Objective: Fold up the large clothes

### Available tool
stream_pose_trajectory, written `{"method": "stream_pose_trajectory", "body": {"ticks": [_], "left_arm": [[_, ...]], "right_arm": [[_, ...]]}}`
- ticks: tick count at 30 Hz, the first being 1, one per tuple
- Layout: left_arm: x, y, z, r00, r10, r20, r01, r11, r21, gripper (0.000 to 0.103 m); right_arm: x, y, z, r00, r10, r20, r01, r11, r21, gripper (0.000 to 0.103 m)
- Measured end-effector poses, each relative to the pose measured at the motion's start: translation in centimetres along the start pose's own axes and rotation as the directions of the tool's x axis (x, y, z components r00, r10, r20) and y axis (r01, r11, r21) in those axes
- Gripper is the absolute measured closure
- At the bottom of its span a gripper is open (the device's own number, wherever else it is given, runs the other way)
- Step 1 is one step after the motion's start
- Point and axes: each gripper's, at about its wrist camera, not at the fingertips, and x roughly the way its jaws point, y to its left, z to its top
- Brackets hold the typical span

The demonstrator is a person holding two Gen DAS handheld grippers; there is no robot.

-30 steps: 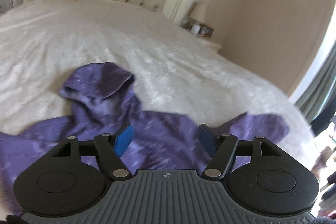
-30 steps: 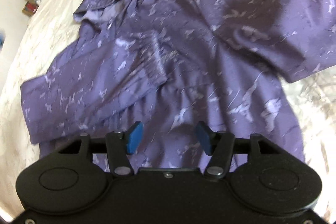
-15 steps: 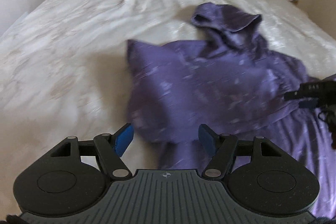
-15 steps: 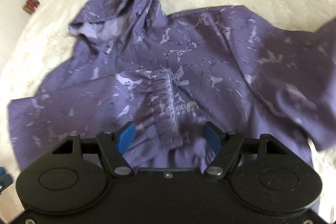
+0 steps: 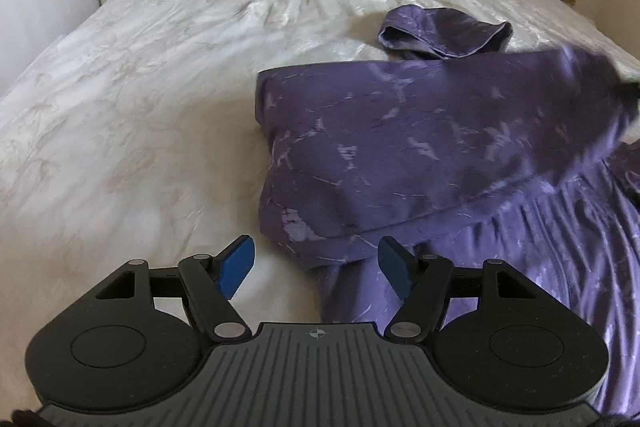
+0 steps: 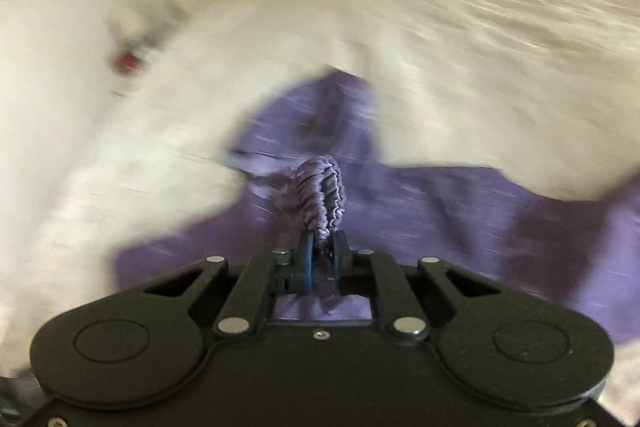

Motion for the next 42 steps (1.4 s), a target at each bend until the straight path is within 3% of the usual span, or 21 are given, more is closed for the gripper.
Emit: {"method": "stream_pose_trajectory", "body": {"ticks": [4, 8, 12, 14, 17, 21, 24, 27, 30, 33, 35, 37, 40, 42], "left_arm": [[0.7, -0.8, 0.9, 1.0, 0.015, 0.018, -0.015, 0.999, 0.037, 0.036], [1.3, -0.7, 2.5, 0.999, 0.014, 0.043, -0.015, 1.0, 0.026, 0.036], [3.5, -0.9, 4.1, 0.997, 0.066, 0.036, -0.068, 0.996, 0.052, 0.036], [4.8, -0.4, 4.4, 0.998, 0.063, -0.019, -0.063, 0.998, 0.014, 0.036], [7.1, -0.1, 2.8, 0.985, -0.014, -0.174, 0.005, 0.998, -0.055, 0.036], [7.2, -1.6, -0.2, 0.964, -0.085, -0.25, 0.085, 0.996, -0.008, 0.036], [5.3, -2.2, -0.9, 0.973, -0.067, -0.219, 0.079, 0.996, 0.046, 0.037], [2.9, -1.3, -0.5, 0.995, -0.032, -0.09, 0.034, 0.999, 0.022, 0.036], [1.9, 0.3, 1.1, 1.0, 0.018, 0.008, -0.017, 0.999, -0.029, 0.036], [3.7, 1.8, 2.8, 1.0, 0.021, -0.006, -0.022, 0.996, -0.091, 0.038], [5.3, 2.4, 3.5, 0.999, -0.01, -0.038, 0.005, 0.993, -0.121, 0.052], [6.8, 2.7, 3.5, 0.994, -0.065, -0.083, 0.053, 0.989, -0.137, 0.083], [6.3, 2.2, 2.6, 0.995, -0.075, -0.063, 0.065, 0.988, -0.137, 0.089], [5.5, 1.9, 1.8, 0.996, -0.069, -0.055, 0.061, 0.988, -0.14, 0.093]], "right_arm": [[2.5, -2.2, -1.5, 0.993, -0.056, -0.104, 0.062, 0.997, 0.055, 0.087], [3.2, -1.8, -2.5, 0.989, -0.064, -0.132, 0.072, 0.996, 0.055, 0.087], [3.1, -2.2, -2.7, 0.985, -0.099, -0.142, 0.104, 0.994, 0.031, 0.087], [3.0, -2.6, -3.1, 0.978, -0.141, -0.154, 0.146, 0.989, 0.023, 0.087], [3.5, -3.8, -3.7, 0.97, -0.152, -0.191, 0.163, 0.986, 0.044, 0.087], [4.1, -3.9, -3.8, 0.965, -0.164, -0.205, 0.169, 0.986, 0.008, 0.087], [4.3, -4.0, -3.7, 0.965, -0.165, -0.206, 0.17, 0.985, 0.009, 0.087], [4.4, -4.0, -3.6, 0.965, -0.161, -0.206, 0.167, 0.986, 0.014, 0.086], [4.5, -3.9, -3.6, 0.965, -0.16, -0.207, 0.165, 0.986, 0.01, 0.086], [4.3, -3.6, -3.4, 0.965, -0.166, -0.203, 0.168, 0.986, -0.007, 0.081], [4.2, -3.5, -3.3, 0.965, -0.171, -0.2, 0.171, 0.985, -0.015, 0.078], [3.8, -3.2, -3.0, 0.964, -0.185, -0.19, 0.184, 0.983, -0.022, 0.078], [2.8, -2.0, -2.2, 0.961, -0.239, -0.14, 0.229, 0.97, -0.083, 0.076], [2.2, -0.4, -1.5, 0.969, -0.229, -0.094, 0.215, 0.967, -0.139, 0.075]]}}
